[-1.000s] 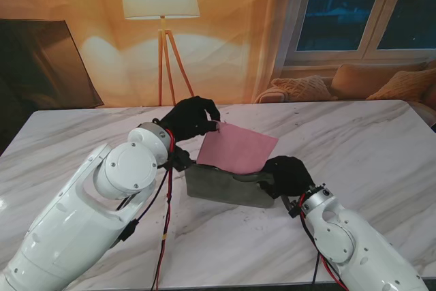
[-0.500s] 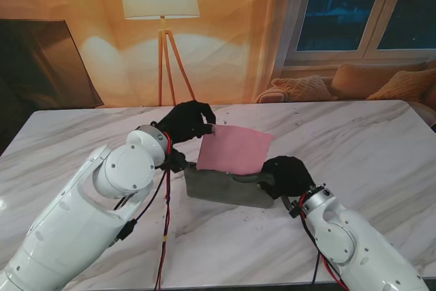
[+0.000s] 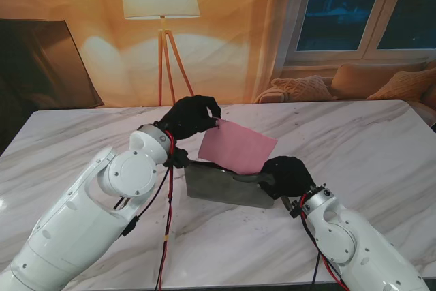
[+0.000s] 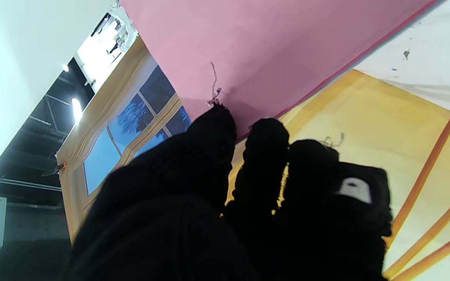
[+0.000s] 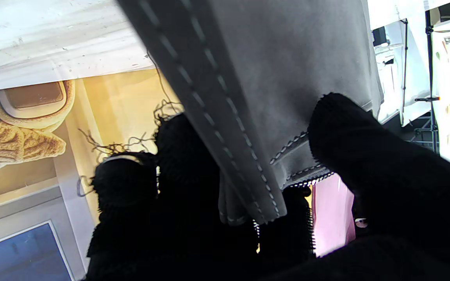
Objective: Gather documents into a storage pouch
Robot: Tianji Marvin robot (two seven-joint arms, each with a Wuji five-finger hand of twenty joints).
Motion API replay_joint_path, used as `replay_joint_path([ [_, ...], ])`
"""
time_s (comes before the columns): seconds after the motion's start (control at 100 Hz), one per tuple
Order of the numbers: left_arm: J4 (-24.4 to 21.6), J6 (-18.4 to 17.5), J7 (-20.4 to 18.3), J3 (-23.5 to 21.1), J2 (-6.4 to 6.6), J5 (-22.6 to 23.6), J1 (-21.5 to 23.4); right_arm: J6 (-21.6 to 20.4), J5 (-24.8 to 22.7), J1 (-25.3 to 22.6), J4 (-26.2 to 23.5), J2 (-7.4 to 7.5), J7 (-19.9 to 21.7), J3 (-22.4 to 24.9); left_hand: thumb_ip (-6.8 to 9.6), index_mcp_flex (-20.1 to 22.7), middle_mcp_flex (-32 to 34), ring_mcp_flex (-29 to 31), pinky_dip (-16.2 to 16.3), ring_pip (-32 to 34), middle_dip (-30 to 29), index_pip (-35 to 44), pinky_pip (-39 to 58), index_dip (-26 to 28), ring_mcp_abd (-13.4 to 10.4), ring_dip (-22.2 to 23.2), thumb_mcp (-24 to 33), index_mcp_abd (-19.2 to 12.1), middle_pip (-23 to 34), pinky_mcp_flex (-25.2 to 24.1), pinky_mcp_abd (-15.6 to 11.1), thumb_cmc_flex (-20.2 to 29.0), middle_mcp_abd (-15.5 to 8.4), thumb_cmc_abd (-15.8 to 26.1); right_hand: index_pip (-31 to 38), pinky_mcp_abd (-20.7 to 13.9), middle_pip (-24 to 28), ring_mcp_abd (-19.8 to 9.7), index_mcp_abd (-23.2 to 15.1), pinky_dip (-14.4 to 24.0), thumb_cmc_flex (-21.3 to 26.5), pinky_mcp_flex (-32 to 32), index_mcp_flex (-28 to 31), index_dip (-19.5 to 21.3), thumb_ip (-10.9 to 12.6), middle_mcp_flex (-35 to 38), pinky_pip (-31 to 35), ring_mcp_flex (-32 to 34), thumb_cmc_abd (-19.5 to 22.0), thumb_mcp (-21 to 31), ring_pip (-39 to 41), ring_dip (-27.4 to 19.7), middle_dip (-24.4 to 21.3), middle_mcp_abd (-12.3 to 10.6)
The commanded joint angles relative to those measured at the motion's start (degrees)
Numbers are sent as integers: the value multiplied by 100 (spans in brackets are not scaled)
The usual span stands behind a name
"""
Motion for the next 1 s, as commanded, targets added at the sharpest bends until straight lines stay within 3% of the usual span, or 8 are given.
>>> replay_joint_path([
  [0.0,28,-46,-76,6,-61,36,8,12,-10,-27,-26,0,75,11,137,658,-66,-13,164,-25,9,788,-263,547,632,-26,280,-816,-204,-489,-790,672,-197,509,171,-5,2,-238,-10,5,-99,-77,87,73,-132,-104,3,-184,-32,-46,-178,-49,-17,-28],
  [0.23,-1,170,-177,-30,-51,-134,102,28,-30,-27,-13,1,46,25,120,679,2,34,307,37,-16,796,-294,494,643,6,414,-728,-192,-529,-757,613,-134,471,174,-5,-3,-237,-7,7,-99,-77,84,69,-132,-105,2,-183,-21,-53,-181,-43,-13,-23],
  [0.47,26,170,-236,-57,-30,-149,164,25,-23,-24,-22,3,76,18,111,686,15,16,339,17,-35,799,-343,485,638,1,450,-754,-205,-576,-744,594,-175,423,179,-6,-3,-237,-7,6,-104,-79,93,66,-130,-103,-4,-183,-18,-57,-182,-39,-12,-26],
  [0.69,61,180,-279,-97,-17,-217,241,28,-34,-30,-29,5,73,35,13,673,-33,-315,391,-410,-148,771,-913,466,519,-165,426,-726,-438,-1279,-670,666,-230,341,180,-6,-6,-238,-13,7,-109,-79,90,62,-130,-107,-5,-185,-6,-61,-186,-38,-13,-20],
  [0.99,-9,224,-561,-247,103,76,371,55,-26,-35,-33,5,87,45,-10,626,6,-224,637,-168,-63,788,-878,277,484,-50,617,-675,-267,-1249,-697,487,-85,268,178,-6,-1,-238,-6,7,-106,-82,84,59,-130,-111,-9,-184,16,-79,-188,-35,-11,-22],
])
